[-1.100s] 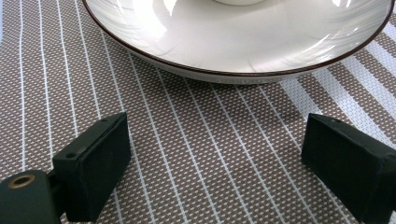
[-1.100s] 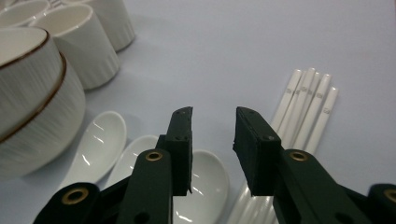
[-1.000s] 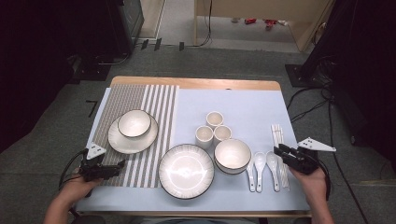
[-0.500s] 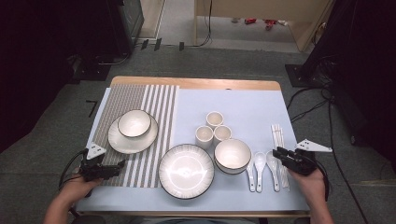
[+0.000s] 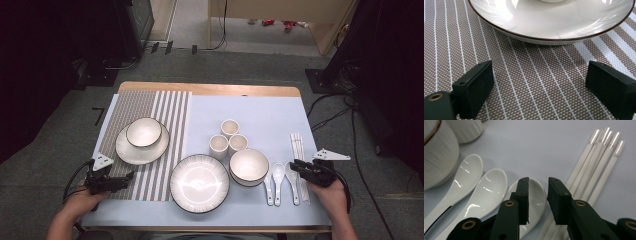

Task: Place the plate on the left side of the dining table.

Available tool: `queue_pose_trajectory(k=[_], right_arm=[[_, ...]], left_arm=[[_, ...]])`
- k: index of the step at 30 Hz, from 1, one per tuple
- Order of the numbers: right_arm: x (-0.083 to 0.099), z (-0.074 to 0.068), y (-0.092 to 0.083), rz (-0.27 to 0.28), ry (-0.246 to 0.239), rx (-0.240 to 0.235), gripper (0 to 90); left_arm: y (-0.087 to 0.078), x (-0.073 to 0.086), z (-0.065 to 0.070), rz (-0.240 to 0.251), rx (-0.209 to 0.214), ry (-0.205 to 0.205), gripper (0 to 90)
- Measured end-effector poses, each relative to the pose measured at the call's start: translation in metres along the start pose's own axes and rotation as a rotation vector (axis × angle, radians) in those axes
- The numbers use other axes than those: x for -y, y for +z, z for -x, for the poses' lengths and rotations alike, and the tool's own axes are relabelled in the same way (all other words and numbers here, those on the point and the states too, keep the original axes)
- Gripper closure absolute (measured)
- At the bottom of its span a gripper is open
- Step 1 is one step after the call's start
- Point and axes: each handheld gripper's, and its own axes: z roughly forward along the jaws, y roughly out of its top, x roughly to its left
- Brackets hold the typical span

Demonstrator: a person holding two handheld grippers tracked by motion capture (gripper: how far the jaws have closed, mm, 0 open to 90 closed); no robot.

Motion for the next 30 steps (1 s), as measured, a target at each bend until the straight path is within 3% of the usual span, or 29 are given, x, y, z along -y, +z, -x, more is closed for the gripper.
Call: queue_pose_trajectory(k=[6,15,25,30], right_arm=[[0.0017,0.0009,0.0031,-0.035,0.005,-0.017,72.7],[0.0018,0.0010,0.0002,-0.033,0.030,-0.031,79.8],[-0.0014,0.0019,-0.0018,-0.046,0.103,-0.054,85.4],[-0.0024,0.0015,-0.0028,-0.045,0.093,-0.038,85.7]], left_arm=[[0.0000,0.0000,0.0000,0.000,0.000,0.000,8.3],[0.0000,0.0000,0.0000,0.000,0.000,0.000,8.3],[0.0000,0.0000,0.0000,0.000,0.000,0.000,8.2],[0.0000,0.0000,0.0000,0.000,0.000,0.000,8.2]])
